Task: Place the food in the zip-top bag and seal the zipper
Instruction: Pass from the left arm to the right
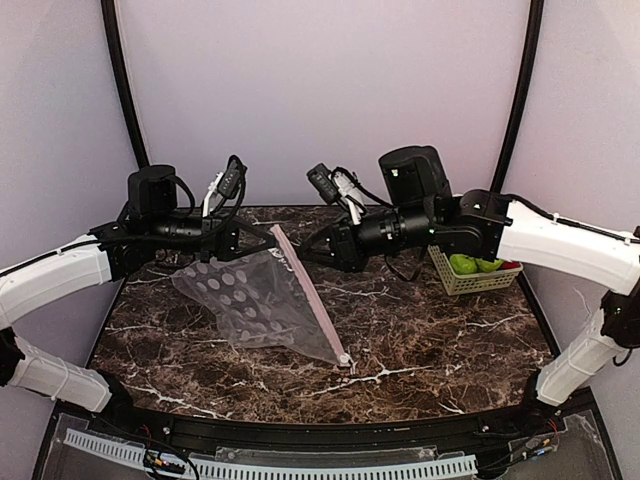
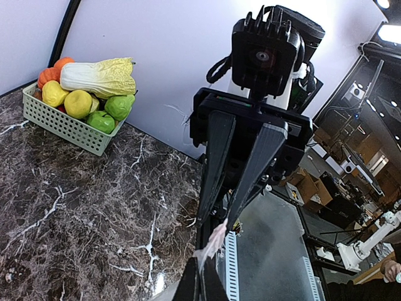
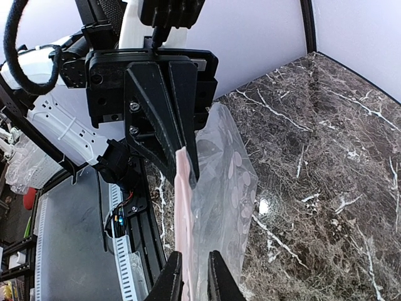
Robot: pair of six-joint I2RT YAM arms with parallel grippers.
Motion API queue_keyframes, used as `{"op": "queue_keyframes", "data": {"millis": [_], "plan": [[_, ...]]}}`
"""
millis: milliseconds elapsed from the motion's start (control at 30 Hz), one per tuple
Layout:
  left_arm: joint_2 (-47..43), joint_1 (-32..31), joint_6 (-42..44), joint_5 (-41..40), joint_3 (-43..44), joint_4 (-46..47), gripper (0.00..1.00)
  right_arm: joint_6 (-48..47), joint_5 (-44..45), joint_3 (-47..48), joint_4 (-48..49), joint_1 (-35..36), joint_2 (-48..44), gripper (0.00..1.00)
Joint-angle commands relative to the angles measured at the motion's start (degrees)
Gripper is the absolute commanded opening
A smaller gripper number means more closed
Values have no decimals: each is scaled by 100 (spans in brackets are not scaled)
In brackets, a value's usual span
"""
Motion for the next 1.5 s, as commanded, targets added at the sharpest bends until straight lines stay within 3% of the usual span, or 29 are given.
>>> {"op": "queue_keyframes", "data": {"millis": [0,600,833,1067,1100,1167,1200,1300,1467], "plan": [[-17,-37,27,51,50,101,1,58,41,-104,186,-37,-80,14],[-40,-46,9,45,42,135,1,50,-220,-128,129,-32,227,10],[-43,-41,15,33,33,154,1,24,-334,-110,115,-36,274,0],[-74,-34,76,-235,28,112,1,69,-387,-120,180,-32,220,0],[-76,-33,87,-295,36,93,4,85,-307,-108,158,-34,208,0],[-90,-40,141,-559,59,17,21,155,-61,-80,81,-51,169,0],[-95,-39,194,-753,105,-49,35,207,22,-82,64,-82,136,0],[-111,-33,389,-1259,254,-268,59,452,220,-143,13,-280,46,0],[-293,-32,583,-2168,549,-614,74,949,663,-456,-230,-738,-169,0]]}}
